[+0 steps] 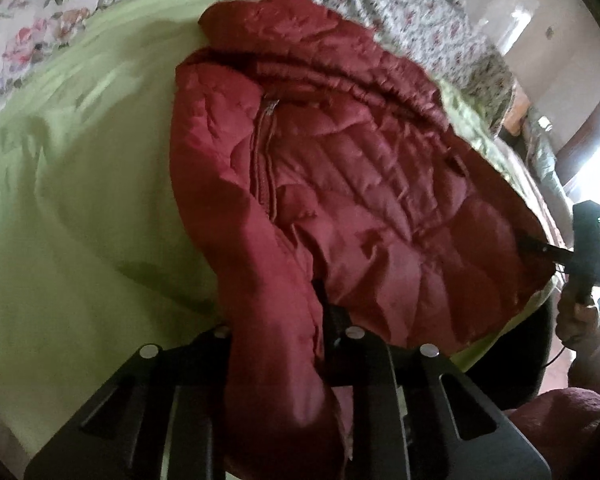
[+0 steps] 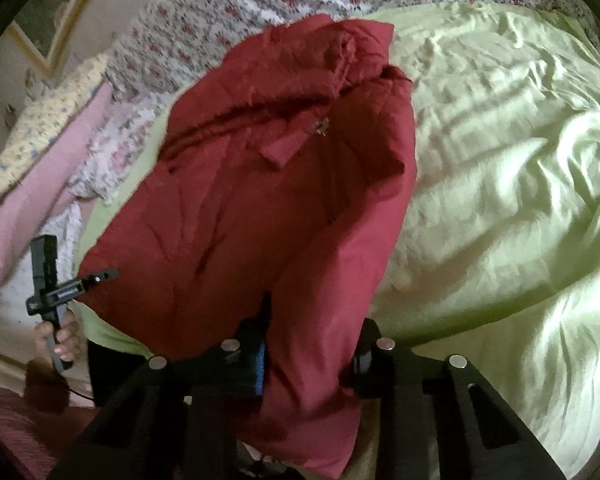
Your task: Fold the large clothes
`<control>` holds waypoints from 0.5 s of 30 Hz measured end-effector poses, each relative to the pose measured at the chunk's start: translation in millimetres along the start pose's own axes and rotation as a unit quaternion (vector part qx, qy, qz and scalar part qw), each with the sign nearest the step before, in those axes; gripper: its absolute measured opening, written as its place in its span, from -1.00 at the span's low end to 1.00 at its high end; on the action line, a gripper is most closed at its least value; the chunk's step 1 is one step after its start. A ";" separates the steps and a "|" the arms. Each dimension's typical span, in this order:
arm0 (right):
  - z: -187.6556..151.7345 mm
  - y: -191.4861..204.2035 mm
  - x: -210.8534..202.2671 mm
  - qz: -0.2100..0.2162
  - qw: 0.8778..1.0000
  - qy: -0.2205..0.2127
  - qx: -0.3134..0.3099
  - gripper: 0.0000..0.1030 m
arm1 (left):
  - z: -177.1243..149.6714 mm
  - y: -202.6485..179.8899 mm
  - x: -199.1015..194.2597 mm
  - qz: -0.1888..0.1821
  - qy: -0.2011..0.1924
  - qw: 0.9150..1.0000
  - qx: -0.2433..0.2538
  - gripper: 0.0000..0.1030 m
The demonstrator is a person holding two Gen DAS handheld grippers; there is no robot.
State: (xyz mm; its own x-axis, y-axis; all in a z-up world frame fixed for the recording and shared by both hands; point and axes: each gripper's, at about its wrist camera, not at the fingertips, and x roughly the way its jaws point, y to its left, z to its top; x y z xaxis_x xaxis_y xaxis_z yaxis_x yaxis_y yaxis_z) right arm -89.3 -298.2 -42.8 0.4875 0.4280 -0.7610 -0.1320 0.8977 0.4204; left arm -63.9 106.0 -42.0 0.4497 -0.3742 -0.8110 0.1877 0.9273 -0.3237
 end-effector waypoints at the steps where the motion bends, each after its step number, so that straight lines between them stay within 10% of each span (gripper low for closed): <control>1: 0.4 1.2 -1.9 0.005 1.000 -0.003 -0.001 -0.47 | 0.9 -2.5 -3.0 -0.002 -0.004 1.000 0.003 -0.68; 15: 11.1 5.3 -38.0 0.121 0.989 -0.086 -0.003 -0.55 | 33.3 -2.3 -52.5 -0.052 -0.082 0.995 -0.014 -0.72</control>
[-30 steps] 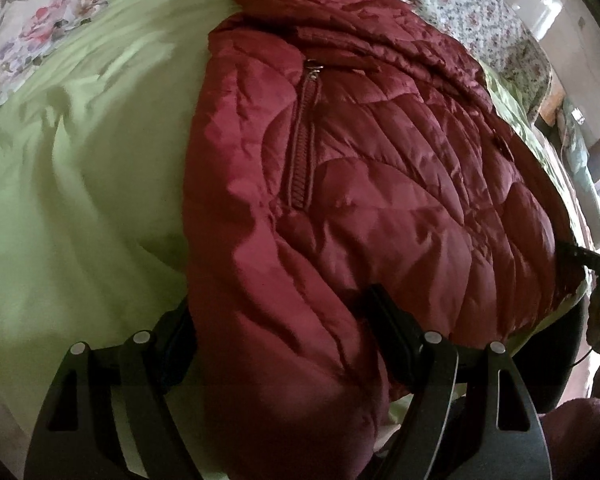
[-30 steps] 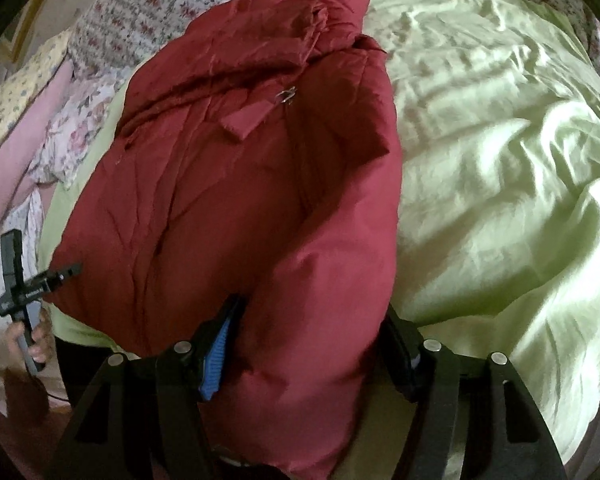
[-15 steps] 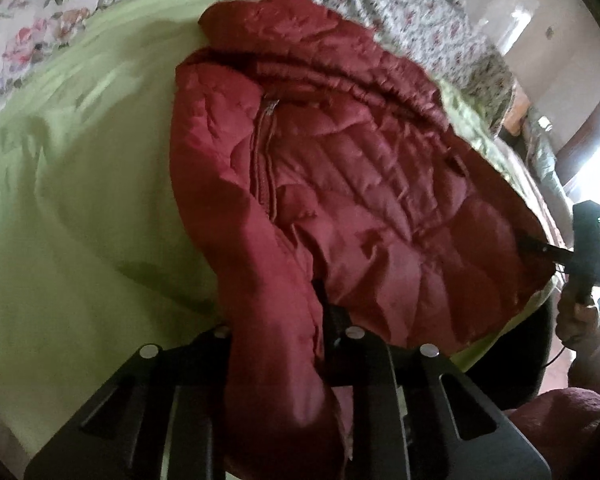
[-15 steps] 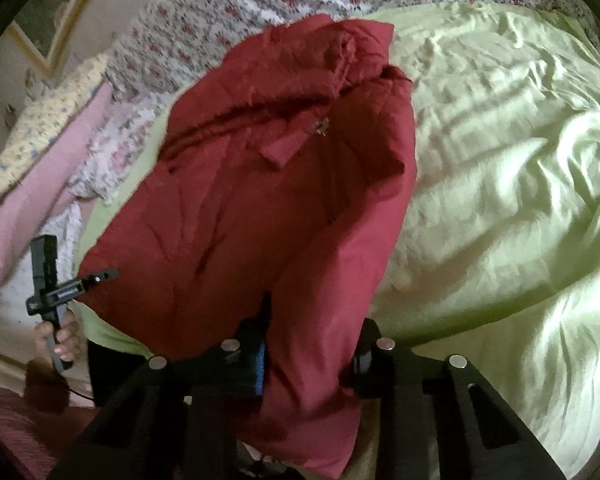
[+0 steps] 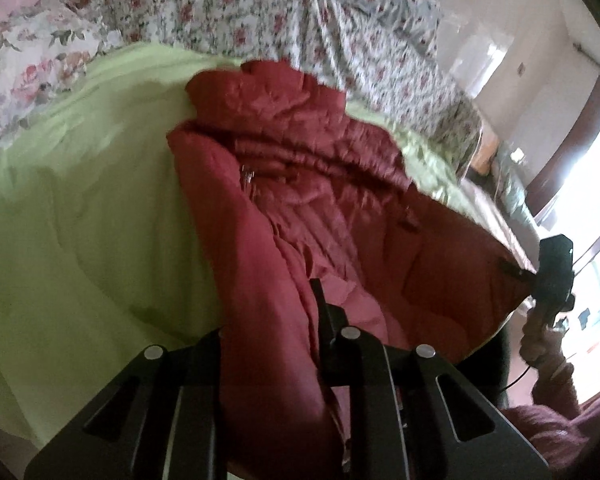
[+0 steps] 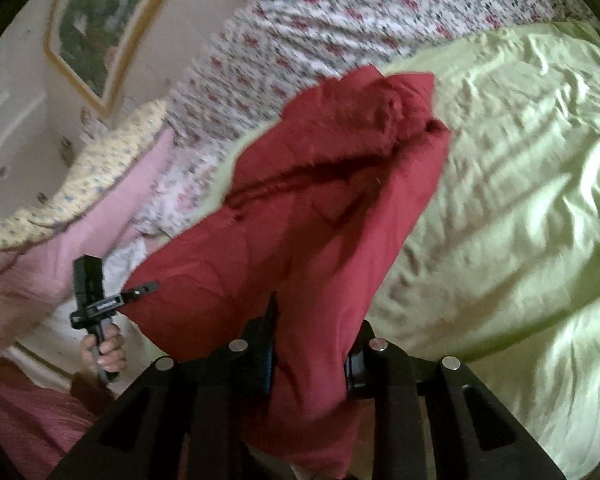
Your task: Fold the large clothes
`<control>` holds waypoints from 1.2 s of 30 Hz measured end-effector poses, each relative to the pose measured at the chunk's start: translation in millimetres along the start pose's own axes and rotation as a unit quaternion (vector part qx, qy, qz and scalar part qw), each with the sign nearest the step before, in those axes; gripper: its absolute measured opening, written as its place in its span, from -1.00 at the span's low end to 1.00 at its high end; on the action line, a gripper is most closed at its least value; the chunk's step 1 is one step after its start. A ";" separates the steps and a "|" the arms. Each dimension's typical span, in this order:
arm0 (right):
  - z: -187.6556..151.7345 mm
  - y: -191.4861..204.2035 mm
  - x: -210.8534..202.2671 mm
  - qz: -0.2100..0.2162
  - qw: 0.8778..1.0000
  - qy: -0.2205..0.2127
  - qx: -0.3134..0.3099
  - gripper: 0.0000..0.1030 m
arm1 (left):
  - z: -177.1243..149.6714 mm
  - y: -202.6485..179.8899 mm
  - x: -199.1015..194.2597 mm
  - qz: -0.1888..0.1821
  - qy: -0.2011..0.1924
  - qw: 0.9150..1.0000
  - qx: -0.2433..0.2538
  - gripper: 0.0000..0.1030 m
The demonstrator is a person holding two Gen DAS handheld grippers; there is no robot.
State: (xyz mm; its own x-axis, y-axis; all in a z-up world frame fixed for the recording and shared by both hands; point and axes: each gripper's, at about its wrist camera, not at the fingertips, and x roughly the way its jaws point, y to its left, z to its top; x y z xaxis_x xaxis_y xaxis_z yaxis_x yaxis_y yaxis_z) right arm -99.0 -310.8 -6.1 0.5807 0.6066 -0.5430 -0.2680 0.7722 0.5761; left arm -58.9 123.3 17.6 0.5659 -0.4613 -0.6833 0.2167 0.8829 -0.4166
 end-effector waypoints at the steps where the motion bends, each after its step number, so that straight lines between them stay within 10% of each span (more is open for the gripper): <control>1: 3.8 1.2 -0.7 0.002 1.000 -0.007 -0.004 -0.56 | 3.3 -0.1 -2.0 -0.001 -0.006 1.000 -0.001 -0.72; 20: 111.1 2.3 16.7 -0.061 0.987 -0.149 -0.005 -0.57 | 113.9 4.1 18.3 0.026 -0.100 0.993 -0.055 -0.70; 36: 188.8 -32.7 71.4 -0.119 0.979 -0.163 0.041 -0.54 | 200.7 28.8 87.3 0.060 -0.103 0.987 -0.105 -0.66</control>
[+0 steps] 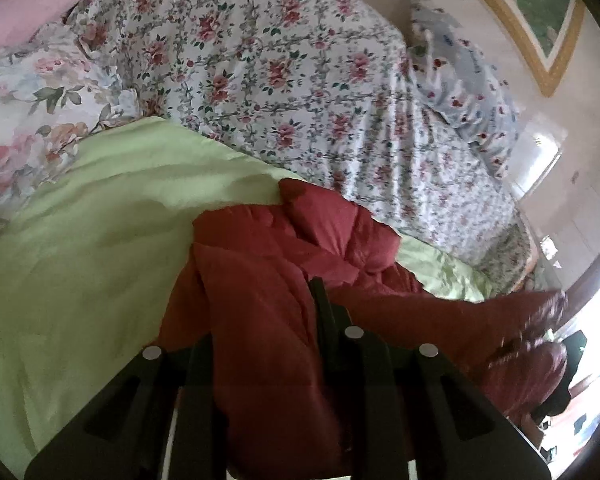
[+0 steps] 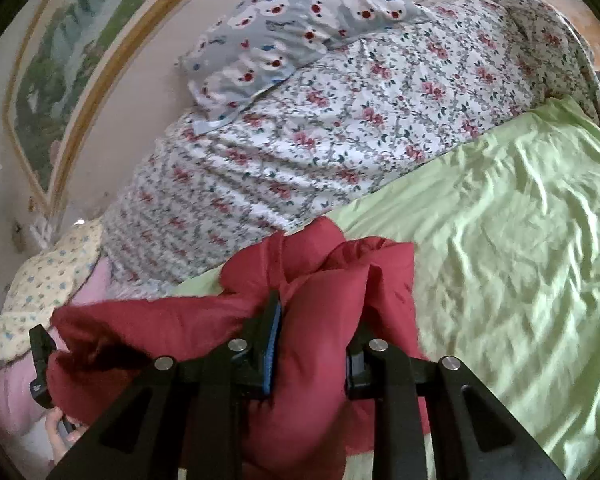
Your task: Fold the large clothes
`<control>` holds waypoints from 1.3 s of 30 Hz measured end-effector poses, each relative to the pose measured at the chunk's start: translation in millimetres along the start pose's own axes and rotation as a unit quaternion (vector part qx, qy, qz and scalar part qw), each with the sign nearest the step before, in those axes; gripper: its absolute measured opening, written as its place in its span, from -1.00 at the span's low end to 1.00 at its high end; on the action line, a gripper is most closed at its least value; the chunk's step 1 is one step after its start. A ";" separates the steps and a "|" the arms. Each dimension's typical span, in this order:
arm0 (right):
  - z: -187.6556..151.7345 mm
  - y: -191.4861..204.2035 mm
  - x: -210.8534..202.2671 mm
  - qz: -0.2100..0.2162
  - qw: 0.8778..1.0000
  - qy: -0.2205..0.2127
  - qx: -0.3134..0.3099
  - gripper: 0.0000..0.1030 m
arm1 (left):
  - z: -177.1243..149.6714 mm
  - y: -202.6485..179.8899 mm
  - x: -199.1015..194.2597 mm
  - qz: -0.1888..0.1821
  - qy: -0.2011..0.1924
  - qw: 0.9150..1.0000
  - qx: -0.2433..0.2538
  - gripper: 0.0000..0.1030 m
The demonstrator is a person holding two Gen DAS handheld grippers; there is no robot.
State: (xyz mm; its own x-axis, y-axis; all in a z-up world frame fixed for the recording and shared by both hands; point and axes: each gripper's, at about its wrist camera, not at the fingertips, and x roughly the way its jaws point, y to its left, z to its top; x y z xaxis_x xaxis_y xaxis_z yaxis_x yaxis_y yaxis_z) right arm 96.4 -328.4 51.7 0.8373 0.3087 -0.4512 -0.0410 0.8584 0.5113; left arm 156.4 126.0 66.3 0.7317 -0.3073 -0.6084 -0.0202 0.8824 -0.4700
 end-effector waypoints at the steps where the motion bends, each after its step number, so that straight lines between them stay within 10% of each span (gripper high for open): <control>1: 1.9 -1.0 4.3 -0.004 1.000 0.000 -0.001 -0.54 | 3.0 0.9 8.1 0.005 0.001 1.000 -0.002 -0.66; 25: 19.5 -70.0 161.4 -0.097 0.993 0.035 0.049 -0.51 | 52.3 36.8 177.3 0.060 0.064 0.996 -0.033 -0.60; 34: 18.2 -70.2 176.8 -0.111 0.993 0.032 0.035 -0.51 | 52.6 44.9 155.3 0.016 0.051 0.998 -0.045 -0.45; 39: 17.9 -67.4 178.4 -0.115 0.992 0.033 0.027 -0.51 | 49.9 42.8 111.6 0.015 0.016 0.999 -0.034 0.09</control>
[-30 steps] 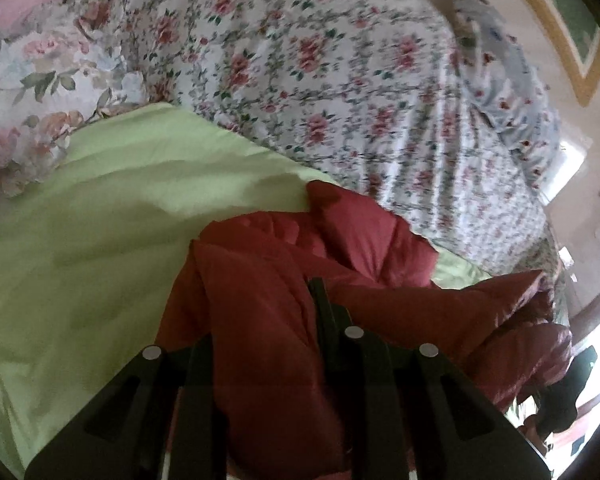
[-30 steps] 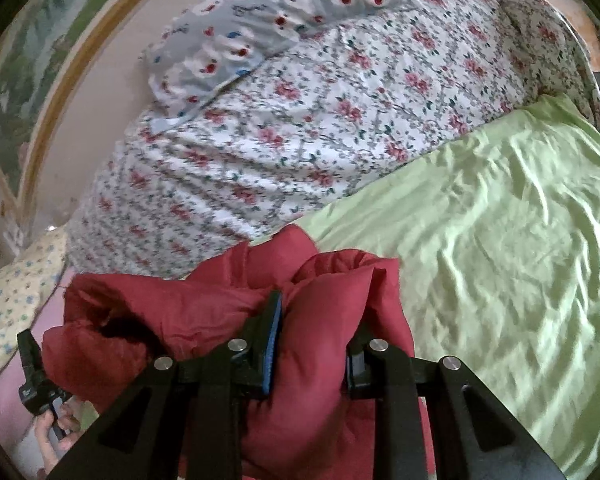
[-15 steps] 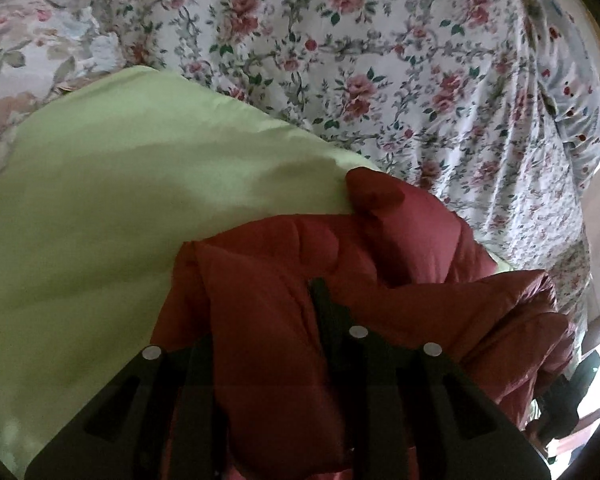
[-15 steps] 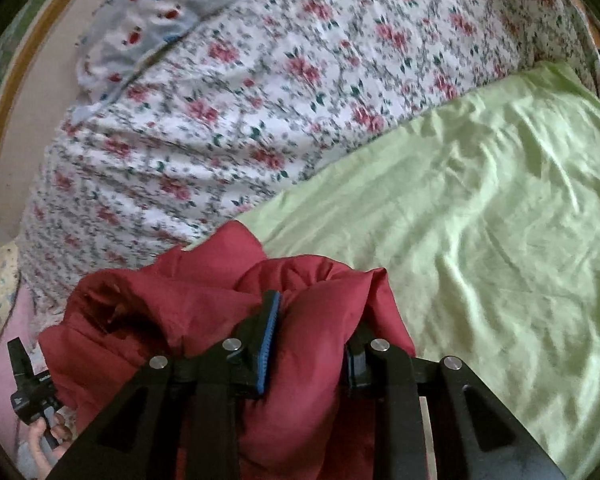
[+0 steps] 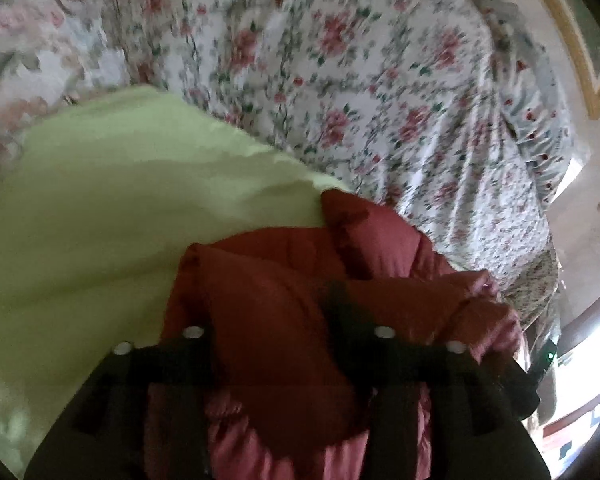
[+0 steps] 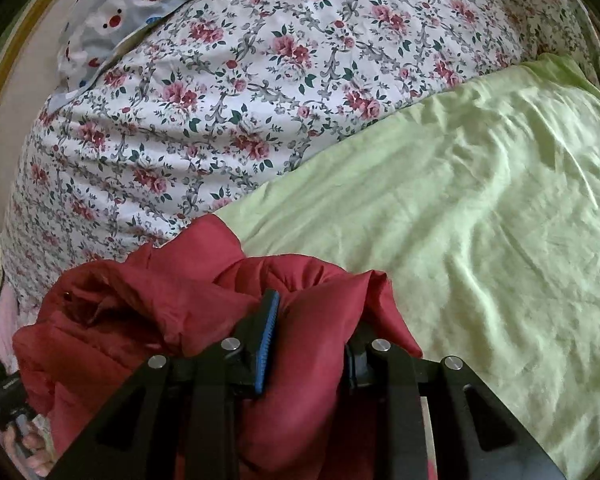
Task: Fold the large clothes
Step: 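Fold the hem up over the jacket toward the hood with both grippers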
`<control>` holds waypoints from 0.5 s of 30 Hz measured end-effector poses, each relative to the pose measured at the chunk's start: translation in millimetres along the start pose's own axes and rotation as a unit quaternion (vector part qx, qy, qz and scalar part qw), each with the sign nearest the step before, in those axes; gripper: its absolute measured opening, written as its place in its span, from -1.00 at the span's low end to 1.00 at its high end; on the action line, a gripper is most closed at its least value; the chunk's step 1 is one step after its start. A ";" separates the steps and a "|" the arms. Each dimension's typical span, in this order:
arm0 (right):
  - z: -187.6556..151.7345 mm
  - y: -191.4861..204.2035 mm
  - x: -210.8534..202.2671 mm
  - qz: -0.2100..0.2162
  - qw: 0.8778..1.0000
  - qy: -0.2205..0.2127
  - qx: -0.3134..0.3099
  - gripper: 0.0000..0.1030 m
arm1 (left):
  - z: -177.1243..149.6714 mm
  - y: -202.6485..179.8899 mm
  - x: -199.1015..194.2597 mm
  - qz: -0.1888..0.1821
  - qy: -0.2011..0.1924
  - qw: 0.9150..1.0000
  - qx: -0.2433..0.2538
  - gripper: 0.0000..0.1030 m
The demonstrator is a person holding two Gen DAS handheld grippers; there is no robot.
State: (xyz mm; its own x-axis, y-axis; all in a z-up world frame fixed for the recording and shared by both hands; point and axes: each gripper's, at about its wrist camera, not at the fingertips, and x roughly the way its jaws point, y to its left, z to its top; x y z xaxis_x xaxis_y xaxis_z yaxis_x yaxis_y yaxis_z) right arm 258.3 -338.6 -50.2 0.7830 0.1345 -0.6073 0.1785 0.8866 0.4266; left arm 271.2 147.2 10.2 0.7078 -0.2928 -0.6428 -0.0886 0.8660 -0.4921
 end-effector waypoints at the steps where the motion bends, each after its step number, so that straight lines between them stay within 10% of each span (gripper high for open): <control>1: -0.2 0.4 0.1 -0.002 1.000 0.000 -0.001 -0.51 | -2.8 -2.1 -12.8 0.013 -0.017 1.000 0.007 0.21; 15: 4.2 3.8 5.2 -0.014 1.000 0.001 -0.007 -0.47 | -74.8 -75.5 -7.8 -0.003 0.026 0.988 0.154 0.34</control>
State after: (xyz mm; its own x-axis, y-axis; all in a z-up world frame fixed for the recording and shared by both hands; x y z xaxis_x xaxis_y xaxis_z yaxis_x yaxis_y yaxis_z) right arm 265.5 -336.3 -49.0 0.7764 0.1099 -0.6206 0.1929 0.8960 0.3999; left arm 219.9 53.8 8.4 0.6697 -0.3117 -0.6741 0.1386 0.9442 -0.2989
